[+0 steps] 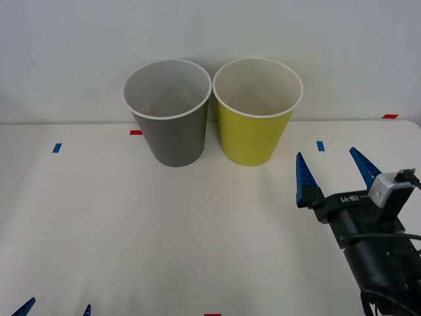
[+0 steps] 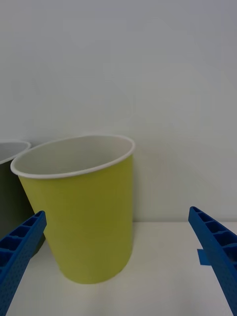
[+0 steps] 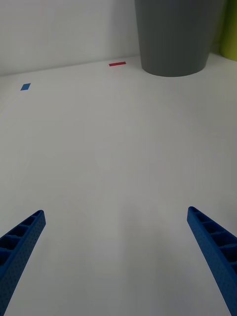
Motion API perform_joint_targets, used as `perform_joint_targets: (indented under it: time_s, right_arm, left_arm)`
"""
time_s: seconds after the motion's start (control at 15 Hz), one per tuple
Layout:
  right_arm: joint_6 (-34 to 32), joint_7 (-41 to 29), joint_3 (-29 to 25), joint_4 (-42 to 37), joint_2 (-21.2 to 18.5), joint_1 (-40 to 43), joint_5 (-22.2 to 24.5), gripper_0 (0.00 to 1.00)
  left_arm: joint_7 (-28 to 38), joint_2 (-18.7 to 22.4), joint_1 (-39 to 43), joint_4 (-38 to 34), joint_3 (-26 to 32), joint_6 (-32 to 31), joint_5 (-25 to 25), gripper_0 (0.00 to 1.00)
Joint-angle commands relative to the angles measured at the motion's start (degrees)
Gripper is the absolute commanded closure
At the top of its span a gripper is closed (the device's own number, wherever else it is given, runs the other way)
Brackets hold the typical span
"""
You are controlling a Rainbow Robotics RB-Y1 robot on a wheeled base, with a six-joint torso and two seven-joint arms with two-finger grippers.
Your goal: Put cans in the gray bin and PET bottles in the light green bin.
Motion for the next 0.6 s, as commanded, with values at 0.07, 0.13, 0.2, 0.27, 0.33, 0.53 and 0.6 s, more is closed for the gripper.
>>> perform_joint_targets:
  time_s: [0.07, 0.13, 0.2, 0.27, 0.33, 0.53, 0.6]
  right_arm:
    - [-7.35, 4.76, 2.12, 0.41, -1.74, 8.82, 0.39, 0.00]
    - [-8.67, 8.10, 2.12, 0.41, -2.01, 11.28, -0.04, 0.00]
    - [-10.69, 10.48, 2.21, 0.41, -2.71, 14.18, -0.40, 0.00]
    - [-11.92, 11.88, 2.38, 0.41, -3.06, 16.73, -0.75, 0.00]
    - [-13.06, 13.11, 2.38, 0.41, -3.24, 19.28, -1.01, 0.00]
    - [-14.38, 13.64, 2.29, 0.41, -3.41, 25.69, -2.07, 0.00]
    - [-15.35, 13.64, 2.38, 0.41, -3.68, 27.62, -2.59, 0.00]
  left_arm:
    - [0.00, 0.00, 0.00, 0.00, 0.00, 0.00, 0.00, 0.00]
    - [0.00, 0.00, 0.00, 0.00, 0.00, 0.00, 0.00, 0.00]
    - [0.00, 0.00, 0.00, 0.00, 0.00, 0.00, 0.00, 0.00]
    - [0.00, 0.00, 0.00, 0.00, 0.00, 0.00, 0.00, 0.00]
    - [0.00, 0.00, 0.00, 0.00, 0.00, 0.00, 0.00, 0.00]
    - [0.00, 0.00, 0.00, 0.00, 0.00, 0.00, 0.00, 0.00]
    - [0.00, 0.00, 0.00, 0.00, 0.00, 0.00, 0.00, 0.00]
